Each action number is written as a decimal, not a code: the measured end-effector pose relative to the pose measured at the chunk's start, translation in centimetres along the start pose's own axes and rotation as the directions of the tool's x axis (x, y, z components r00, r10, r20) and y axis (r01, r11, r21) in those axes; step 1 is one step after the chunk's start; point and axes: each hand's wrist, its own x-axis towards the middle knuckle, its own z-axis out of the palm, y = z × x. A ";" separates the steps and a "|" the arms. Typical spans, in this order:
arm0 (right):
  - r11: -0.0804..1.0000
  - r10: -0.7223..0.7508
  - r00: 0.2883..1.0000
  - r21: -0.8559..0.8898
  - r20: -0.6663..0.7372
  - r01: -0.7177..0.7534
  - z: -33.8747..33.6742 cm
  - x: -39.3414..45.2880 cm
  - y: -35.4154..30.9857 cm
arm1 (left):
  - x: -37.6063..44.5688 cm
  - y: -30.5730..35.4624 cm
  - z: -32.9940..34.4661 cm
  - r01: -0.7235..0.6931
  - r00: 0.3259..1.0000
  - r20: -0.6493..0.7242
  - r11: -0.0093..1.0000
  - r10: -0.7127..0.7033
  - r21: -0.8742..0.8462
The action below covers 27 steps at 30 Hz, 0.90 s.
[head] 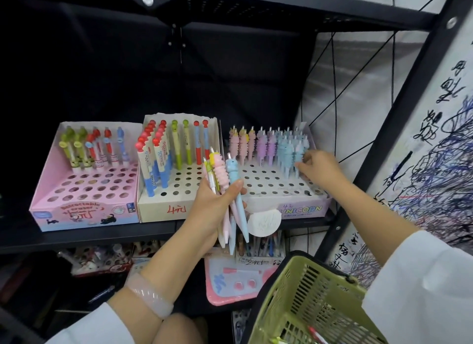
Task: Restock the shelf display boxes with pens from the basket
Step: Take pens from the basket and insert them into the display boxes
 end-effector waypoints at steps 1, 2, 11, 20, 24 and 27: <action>1.000 -0.009 0.997 0.006 -0.081 0.010 -0.1 -0.4 -0.2 | 0.0 0.0 0.1 0.002 1.000 0.000 1.000 -0.002 0.004; 0.998 -0.032 0.985 0.042 -0.170 0.040 -0.3 -1.1 -0.7 | -0.1 0.0 0.1 0.004 1.000 0.002 1.000 -0.004 0.006; 0.640 -0.321 0.843 0.755 0.432 -0.143 -0.8 -7.0 -9.0 | -0.4 0.1 0.9 -0.030 0.999 0.040 0.999 0.030 0.021; 0.498 -0.199 0.932 0.851 0.302 -0.169 -0.7 -6.5 -8.9 | 0.0 -0.3 0.0 -0.042 0.999 0.012 0.996 0.041 0.077; 0.553 0.041 0.999 0.833 -0.028 0.001 -3.2 -4.0 -6.5 | 0.2 -0.3 -0.3 -0.013 0.999 -0.032 1.000 0.012 -0.011; 0.774 0.067 0.939 0.612 -0.338 0.165 -4.6 -1.8 -4.2 | 0.4 -0.3 -0.2 -0.045 0.997 -0.071 0.999 0.044 -0.016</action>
